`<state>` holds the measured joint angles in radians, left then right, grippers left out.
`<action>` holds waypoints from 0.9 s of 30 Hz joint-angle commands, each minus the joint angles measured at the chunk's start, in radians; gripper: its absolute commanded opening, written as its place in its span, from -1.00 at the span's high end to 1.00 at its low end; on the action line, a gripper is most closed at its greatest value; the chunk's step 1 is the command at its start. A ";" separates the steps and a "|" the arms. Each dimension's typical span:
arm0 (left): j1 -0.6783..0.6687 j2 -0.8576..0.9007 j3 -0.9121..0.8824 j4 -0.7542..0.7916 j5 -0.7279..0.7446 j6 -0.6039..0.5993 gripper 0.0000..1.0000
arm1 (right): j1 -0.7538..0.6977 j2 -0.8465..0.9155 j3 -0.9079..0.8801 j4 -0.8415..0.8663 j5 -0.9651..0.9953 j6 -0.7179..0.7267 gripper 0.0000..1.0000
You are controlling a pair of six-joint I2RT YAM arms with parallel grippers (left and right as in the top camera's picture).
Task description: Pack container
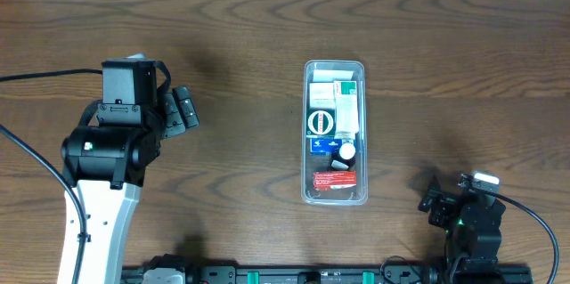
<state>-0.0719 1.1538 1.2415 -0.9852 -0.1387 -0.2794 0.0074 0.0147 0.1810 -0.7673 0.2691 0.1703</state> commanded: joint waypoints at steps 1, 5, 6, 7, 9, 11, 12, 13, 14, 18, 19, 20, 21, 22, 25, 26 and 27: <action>0.006 0.002 0.019 -0.002 -0.012 0.017 -0.96 | -0.007 -0.009 -0.010 0.000 0.003 -0.018 -0.99; 0.006 0.002 0.019 -0.002 -0.012 0.017 -0.96 | -0.007 -0.009 -0.010 0.000 0.003 -0.018 -0.98; 0.005 0.002 0.019 -0.002 -0.011 0.017 -0.96 | -0.007 -0.009 -0.010 0.000 0.003 -0.018 -0.98; 0.003 -0.002 0.019 -0.001 -0.012 0.017 -0.96 | -0.007 -0.009 -0.010 0.000 0.003 -0.018 -0.98; 0.003 -0.013 0.019 -0.002 -0.012 0.017 -0.96 | -0.007 -0.009 -0.010 0.000 0.003 -0.018 -0.99; 0.003 -0.029 0.018 -0.002 -0.011 0.017 -0.96 | -0.007 -0.009 -0.010 0.000 0.003 -0.018 -0.99; 0.003 -0.044 0.014 -0.002 -0.012 0.017 -0.96 | -0.007 -0.009 -0.010 0.000 0.003 -0.018 -0.99; 0.003 -0.062 0.008 -0.002 -0.013 0.018 -0.96 | -0.007 -0.009 -0.010 0.000 0.003 -0.018 -0.99; 0.003 -0.082 0.000 -0.002 -0.014 0.021 -0.96 | -0.007 -0.009 -0.010 0.000 0.003 -0.019 -0.99; 0.017 -0.208 -0.064 0.038 -0.109 0.032 -0.96 | -0.007 -0.009 -0.010 0.000 0.003 -0.018 -0.99; 0.024 -0.233 -0.080 0.052 -0.109 0.032 -0.96 | -0.007 -0.009 -0.010 0.000 0.003 -0.019 -0.99; 0.034 -0.277 -0.111 0.076 -0.108 0.032 -0.96 | -0.007 -0.009 -0.010 0.000 0.003 -0.018 -0.98; 0.041 -0.312 -0.140 0.099 -0.107 0.032 -0.96 | -0.007 -0.009 -0.010 0.000 0.003 -0.018 -0.99; 0.047 -0.355 -0.179 0.132 -0.105 0.033 -0.96 | -0.007 -0.009 -0.010 0.000 0.003 -0.018 -0.98; 0.058 -0.481 -0.306 0.224 -0.089 0.064 -0.96 | -0.007 -0.009 -0.010 0.000 0.003 -0.018 -0.99; 0.061 -0.521 -0.349 0.254 -0.064 0.094 -0.96 | -0.007 -0.009 -0.010 0.000 0.003 -0.018 -0.98; 0.064 -0.562 -0.394 0.282 -0.038 0.122 -0.96 | -0.007 -0.009 -0.010 0.000 0.003 -0.018 -0.98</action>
<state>-0.0189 0.6609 0.9398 -0.7349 -0.2108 -0.2321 0.0074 0.0143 0.1802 -0.7662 0.2653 0.1703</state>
